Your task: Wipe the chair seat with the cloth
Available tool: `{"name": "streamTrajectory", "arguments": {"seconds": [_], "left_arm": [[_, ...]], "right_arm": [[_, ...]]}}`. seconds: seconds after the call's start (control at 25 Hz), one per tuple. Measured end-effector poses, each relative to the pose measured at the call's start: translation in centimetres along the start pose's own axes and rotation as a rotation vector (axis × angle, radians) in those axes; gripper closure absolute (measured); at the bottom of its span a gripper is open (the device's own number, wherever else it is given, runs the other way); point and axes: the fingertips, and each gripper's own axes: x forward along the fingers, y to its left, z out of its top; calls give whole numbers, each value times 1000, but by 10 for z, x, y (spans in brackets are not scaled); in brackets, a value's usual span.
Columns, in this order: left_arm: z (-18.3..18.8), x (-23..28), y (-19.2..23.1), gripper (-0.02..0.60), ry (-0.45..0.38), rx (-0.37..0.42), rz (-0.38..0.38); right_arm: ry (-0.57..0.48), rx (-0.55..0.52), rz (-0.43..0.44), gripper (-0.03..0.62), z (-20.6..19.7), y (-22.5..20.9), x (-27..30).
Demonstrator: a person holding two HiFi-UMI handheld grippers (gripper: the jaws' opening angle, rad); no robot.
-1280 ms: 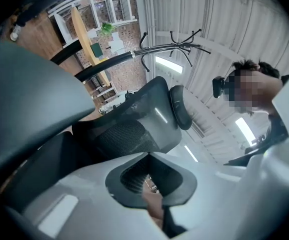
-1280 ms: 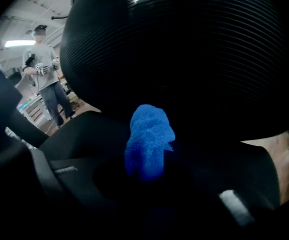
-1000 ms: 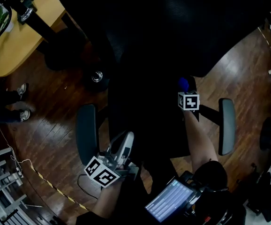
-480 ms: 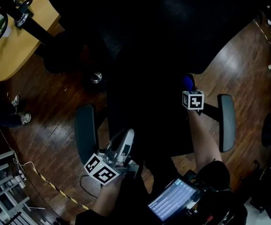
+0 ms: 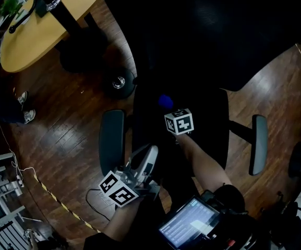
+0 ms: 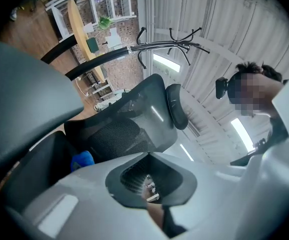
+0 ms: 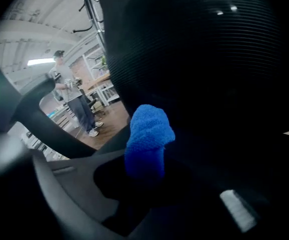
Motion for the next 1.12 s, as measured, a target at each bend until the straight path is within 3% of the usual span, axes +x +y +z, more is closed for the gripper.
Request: {"name": "streamTrajectory", "arguments": {"seconds": [0.16, 0.52, 0.8, 1.12], "left_arm": [[9, -12, 4, 588, -25, -3, 14], [11, -19, 11, 588, -28, 21, 32], [-1, -11, 3, 588, -2, 23, 19], [-20, 7, 2, 588, 44, 17, 4]], "right_arm": [[65, -77, 77, 545, -8, 60, 39], [65, -107, 39, 545, -19, 48, 39], [109, -41, -144, 545, -50, -42, -13], [110, 94, -394, 545, -86, -171, -123]]}}
